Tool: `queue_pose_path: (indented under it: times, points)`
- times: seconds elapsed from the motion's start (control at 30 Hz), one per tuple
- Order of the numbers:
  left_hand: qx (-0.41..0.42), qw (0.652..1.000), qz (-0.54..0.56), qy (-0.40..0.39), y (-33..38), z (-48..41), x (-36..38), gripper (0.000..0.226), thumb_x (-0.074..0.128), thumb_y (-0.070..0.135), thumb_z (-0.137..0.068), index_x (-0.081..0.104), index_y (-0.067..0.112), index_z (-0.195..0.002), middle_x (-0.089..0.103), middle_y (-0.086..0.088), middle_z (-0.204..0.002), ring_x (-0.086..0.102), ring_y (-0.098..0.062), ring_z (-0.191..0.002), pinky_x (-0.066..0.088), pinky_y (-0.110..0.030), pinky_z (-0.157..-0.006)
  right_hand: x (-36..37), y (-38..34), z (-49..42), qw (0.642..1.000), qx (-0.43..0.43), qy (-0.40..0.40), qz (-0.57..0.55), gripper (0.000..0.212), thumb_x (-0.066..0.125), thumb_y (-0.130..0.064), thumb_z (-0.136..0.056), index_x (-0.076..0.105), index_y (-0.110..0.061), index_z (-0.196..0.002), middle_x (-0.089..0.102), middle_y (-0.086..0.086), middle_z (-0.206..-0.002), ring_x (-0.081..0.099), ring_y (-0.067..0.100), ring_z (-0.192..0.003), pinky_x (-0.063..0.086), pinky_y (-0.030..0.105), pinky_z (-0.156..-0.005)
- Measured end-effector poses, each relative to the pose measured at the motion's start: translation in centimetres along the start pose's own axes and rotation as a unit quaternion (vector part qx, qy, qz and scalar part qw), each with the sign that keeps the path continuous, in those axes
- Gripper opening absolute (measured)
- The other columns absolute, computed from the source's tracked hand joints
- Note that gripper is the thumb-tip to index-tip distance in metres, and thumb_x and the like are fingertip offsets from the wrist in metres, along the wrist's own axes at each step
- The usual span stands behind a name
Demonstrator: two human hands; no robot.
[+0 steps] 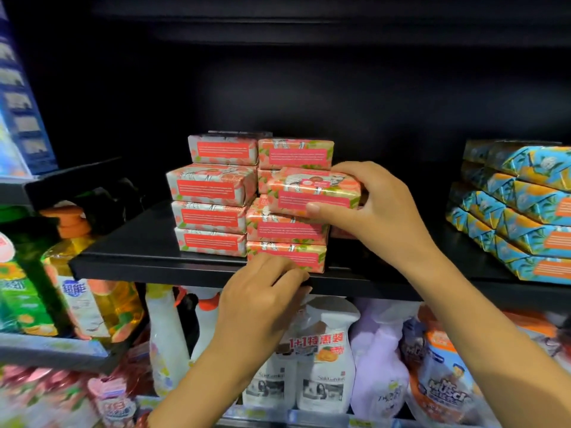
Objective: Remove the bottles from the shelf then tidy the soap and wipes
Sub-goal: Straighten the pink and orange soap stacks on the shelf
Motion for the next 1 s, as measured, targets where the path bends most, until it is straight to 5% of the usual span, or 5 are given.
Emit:
queue_pose_path:
  times: [0.2, 0.37, 0.6, 0.87, 1.0]
  points:
    - [-0.001, 0.995, 0.003, 0.097, -1.4, -3.4, -3.9, 0.029, 0.074, 0.030, -0.081, 0.071, 0.003, -0.092, 0.064, -0.010, -0.086, 0.052, -0.022, -0.080, 0.041, -0.027, -0.067, -4.2, 2.8, 2.1, 0.995, 0.020, 0.094, -0.013, 0.050, 0.068, -0.056, -0.065, 0.057, -0.031, -0.107, 0.059, -0.017, -0.103, 0.055, -0.007, -0.094, 0.040, 0.003, -0.071]
    - [-0.018, 0.998, -0.038, -0.048, -3.2, -7.6, -3.3, 0.062, 0.045, 0.059, -0.084, 0.064, 0.008, -0.111, 0.065, -0.009, -0.105, 0.058, -0.024, -0.099, 0.042, -0.029, -0.086, -4.9, 5.2, 4.1, 0.994, 0.052, 0.100, 0.009, 0.054, 0.067, -0.058, -0.064, 0.058, -0.028, -0.108, 0.060, -0.009, -0.104, 0.054, -0.005, -0.096, 0.039, 0.002, -0.070]
    - [0.010, 0.979, -0.143, -0.143, -2.8, -8.5, -2.0, 0.061, 0.032, 0.062, -0.087, 0.068, 0.013, -0.084, 0.059, -0.001, -0.080, 0.052, -0.018, -0.074, 0.041, -0.032, -0.066, -5.7, 6.6, 5.3, 0.991, 0.064, 0.113, -0.004, 0.058, 0.059, -0.064, -0.061, 0.058, -0.028, -0.107, 0.060, -0.012, -0.103, 0.054, -0.006, -0.096, 0.039, 0.002, -0.070]
    - [-0.009, 0.984, -0.045, -0.174, -2.3, -7.9, -1.2, 0.039, 0.032, 0.065, -0.085, 0.034, 0.026, -0.087, 0.042, 0.008, -0.087, 0.038, -0.011, -0.080, 0.031, -0.025, -0.067, -6.1, 7.4, 4.9, 0.990, 0.066, 0.124, -0.004, 0.060, 0.058, -0.064, -0.061, 0.058, -0.027, -0.108, 0.059, -0.017, -0.102, 0.053, -0.015, -0.092, 0.039, 0.000, -0.068]
    - [-0.024, 0.983, 0.001, -0.184, -2.9, -8.2, -1.2, 0.051, 0.039, 0.076, -0.075, 0.041, 0.027, -0.089, 0.048, 0.012, -0.088, 0.044, -0.009, -0.079, 0.031, -0.017, -0.061, -6.0, 8.1, 4.0, 0.989, 0.073, 0.123, 0.024, 0.058, 0.066, -0.057, -0.062, 0.058, -0.025, -0.110, 0.058, -0.012, -0.103, 0.052, -0.011, -0.092, 0.038, 0.001, -0.067]
Point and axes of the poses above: each hand's wrist, its own z-axis away from the middle knuckle, its own x-axis out of the palm, y = z × x, the point moved 6 cm from there along -z, towards the middle knuckle
